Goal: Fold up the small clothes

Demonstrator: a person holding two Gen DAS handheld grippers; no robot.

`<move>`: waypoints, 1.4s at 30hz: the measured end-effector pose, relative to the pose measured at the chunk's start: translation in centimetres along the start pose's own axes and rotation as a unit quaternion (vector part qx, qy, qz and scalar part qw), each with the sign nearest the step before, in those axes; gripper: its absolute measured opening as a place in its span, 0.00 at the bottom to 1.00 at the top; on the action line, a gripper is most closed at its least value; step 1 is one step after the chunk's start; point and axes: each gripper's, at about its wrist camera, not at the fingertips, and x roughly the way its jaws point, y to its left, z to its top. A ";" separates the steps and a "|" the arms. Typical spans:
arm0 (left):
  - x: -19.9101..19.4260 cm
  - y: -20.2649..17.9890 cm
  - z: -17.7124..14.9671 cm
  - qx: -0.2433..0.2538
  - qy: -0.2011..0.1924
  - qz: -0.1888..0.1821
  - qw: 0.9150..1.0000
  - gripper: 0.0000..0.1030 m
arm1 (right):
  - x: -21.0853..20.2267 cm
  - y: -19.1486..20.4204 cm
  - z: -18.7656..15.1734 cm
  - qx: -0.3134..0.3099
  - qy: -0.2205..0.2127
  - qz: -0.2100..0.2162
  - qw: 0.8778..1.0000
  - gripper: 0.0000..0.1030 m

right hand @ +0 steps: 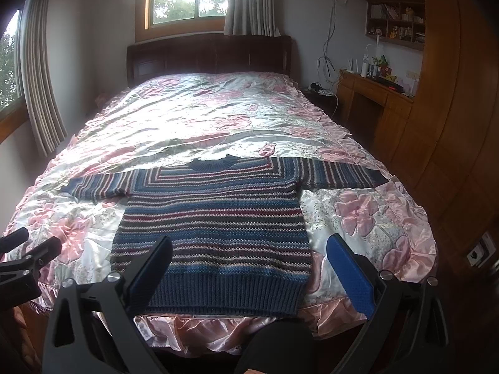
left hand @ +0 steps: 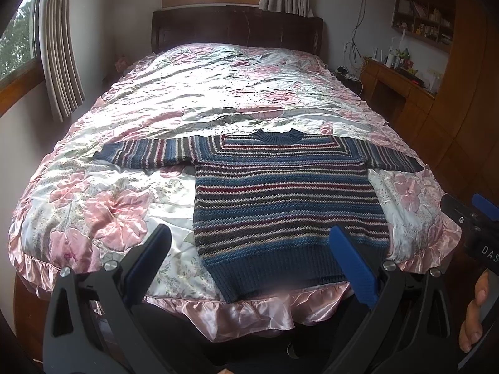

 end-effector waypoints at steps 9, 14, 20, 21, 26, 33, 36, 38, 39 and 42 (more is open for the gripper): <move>-0.1 0.1 0.0 0.000 -0.002 0.003 1.000 0.97 | 0.4 0.0 -0.5 0.001 0.001 0.003 1.000 0.96; 0.0 0.2 0.0 -0.001 -0.002 0.002 1.000 0.97 | 0.5 0.0 -0.5 0.001 0.002 0.003 1.000 0.96; 0.2 0.1 -0.1 0.000 -0.001 0.006 1.000 0.97 | 0.7 0.1 -0.7 0.001 0.003 0.002 1.000 0.96; 0.2 0.1 -0.1 -0.001 -0.001 0.006 1.000 0.97 | 0.7 0.1 -0.8 0.002 0.004 0.003 1.000 0.96; 0.3 0.0 -0.1 -0.001 0.000 0.006 1.000 0.97 | 0.8 0.1 -0.8 0.001 0.003 0.002 1.000 0.96; 0.3 0.0 -0.1 -0.001 0.000 0.006 1.000 0.97 | 0.8 0.1 -0.8 0.002 0.003 0.002 1.000 0.96; 0.3 0.0 -0.1 -0.001 0.000 0.006 1.000 0.97 | 0.8 0.0 -0.8 0.002 0.003 0.003 1.000 0.96; 0.4 0.0 -0.1 0.000 0.001 0.006 1.000 0.97 | 0.8 0.1 -0.8 0.001 0.003 0.002 1.000 0.96; 0.4 0.0 -0.1 0.000 0.000 0.007 1.000 0.97 | 0.8 0.1 -0.8 0.002 0.003 0.001 1.000 0.96; 0.5 0.0 0.0 -0.002 0.000 0.005 1.000 0.97 | 0.8 0.0 -0.8 0.001 0.004 0.002 1.000 0.96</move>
